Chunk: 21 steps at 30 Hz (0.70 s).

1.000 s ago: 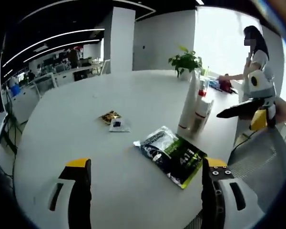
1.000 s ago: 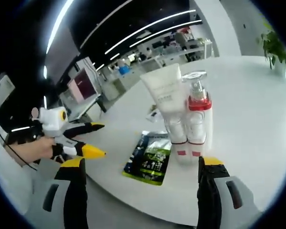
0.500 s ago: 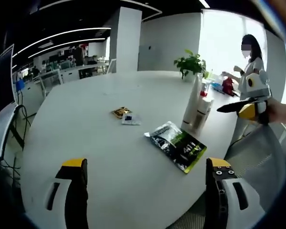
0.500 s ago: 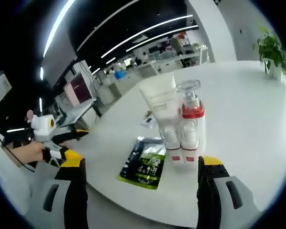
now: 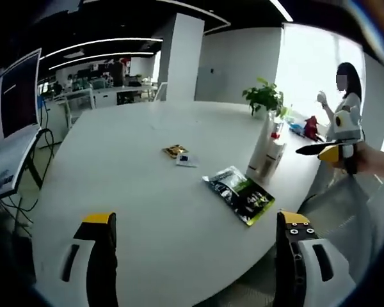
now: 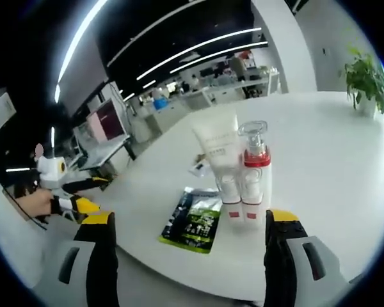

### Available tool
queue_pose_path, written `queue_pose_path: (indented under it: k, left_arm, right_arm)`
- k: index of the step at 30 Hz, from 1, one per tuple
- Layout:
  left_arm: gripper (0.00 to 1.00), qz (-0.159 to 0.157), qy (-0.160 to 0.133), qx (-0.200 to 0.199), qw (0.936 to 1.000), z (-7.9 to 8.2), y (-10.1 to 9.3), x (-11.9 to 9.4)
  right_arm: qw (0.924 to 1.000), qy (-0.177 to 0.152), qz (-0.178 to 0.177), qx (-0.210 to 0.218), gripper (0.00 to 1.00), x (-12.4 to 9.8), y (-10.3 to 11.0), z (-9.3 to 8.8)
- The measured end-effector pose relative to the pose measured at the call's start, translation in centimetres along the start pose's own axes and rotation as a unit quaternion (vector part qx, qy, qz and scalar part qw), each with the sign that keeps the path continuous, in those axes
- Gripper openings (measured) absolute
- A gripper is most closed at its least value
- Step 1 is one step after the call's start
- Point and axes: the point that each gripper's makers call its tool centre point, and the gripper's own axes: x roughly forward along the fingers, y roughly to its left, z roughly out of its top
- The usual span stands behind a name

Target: Arrange the skincare products in the storage area until every visible bottle or jar stands upright without overlapping.

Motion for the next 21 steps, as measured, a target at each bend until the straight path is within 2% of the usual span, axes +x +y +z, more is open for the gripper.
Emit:
queue_pose_path:
  k: [3,5,8,10,21]
  left_arm:
    - [0.99,0.0,-0.003,0.001,1.0,0.4,-0.3,-0.6]
    - [0.99,0.001,-0.002,0.002,1.0,0.0,-0.1,-0.5]
    - [0.99,0.003,0.0,-0.003,1.0,-0.1,-0.2,-0.8]
    - [0.99,0.004,-0.004,-0.005,1.0,0.1,-0.1,-0.7]
    - [0.99,0.008,0.009,-0.003,0.9999,-0.3,0.2,-0.4]
  right_arm:
    - [1.0,-0.003,0.001,-0.001,0.95,-0.2,0.1,0.0]
    - [1.0,-0.006,0.001,0.0,0.95,-0.2,-0.1,0.0]
    - [0.9988,-0.042,-0.018,-0.017,0.93,-0.7,-0.6,1.2]
    - [0.9991,-0.038,-0.014,-0.012,0.91,-0.7,-0.6,0.8]
    - [0.9993,-0.032,-0.019,-0.009,0.9,-0.3,-1.1,0.4]
